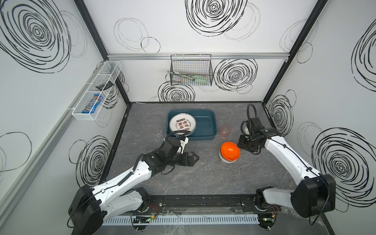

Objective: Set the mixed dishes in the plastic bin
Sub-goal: 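Move the right gripper to the orange bowl rim atop the bowl stack, then pinch the orange bowl rim with the right gripper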

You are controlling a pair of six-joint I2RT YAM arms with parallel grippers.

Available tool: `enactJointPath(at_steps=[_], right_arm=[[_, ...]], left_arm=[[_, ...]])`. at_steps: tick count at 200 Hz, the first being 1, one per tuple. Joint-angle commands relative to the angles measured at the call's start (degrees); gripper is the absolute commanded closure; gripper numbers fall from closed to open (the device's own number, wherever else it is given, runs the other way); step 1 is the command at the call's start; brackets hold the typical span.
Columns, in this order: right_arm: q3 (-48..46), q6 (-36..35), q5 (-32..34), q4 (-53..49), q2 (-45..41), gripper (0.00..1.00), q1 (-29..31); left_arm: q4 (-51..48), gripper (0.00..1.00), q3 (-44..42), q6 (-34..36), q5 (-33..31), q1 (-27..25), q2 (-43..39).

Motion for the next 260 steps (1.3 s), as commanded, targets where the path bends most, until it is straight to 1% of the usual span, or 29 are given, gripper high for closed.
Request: enactJointPath(at_steps=[1,40,134,218,260], right_arm=[[-2.3,1.3,-1.4,-1.2,0.3,0.59,-0.3],[-4.0,1.4,-2.6,0.9,0.4,0.63,-0.3],[-5.0,1.0,-3.1,1.6,2.3,0.76,-0.1],[-2.5,-0.1,-0.7,-0.2,2.4,0.92,0.9],[-0.2,-0.6,0.9,-2.1,1.8,0.96,1.6]], left_arm=[[3.5,0.1,-0.2,-0.1,-1.9,-0.7,-0.1],[4.6,0.1,-2.0,-1.0,-1.9,-0.9,-0.7],[5.9,0.1,-3.9,-1.8,-1.9,-1.0,-1.3],[6.2,0.1,-4.8,-2.0,-1.9,-0.8,-1.9],[6.2,0.1,-4.7,-2.0,-2.0,-0.7,-2.6]])
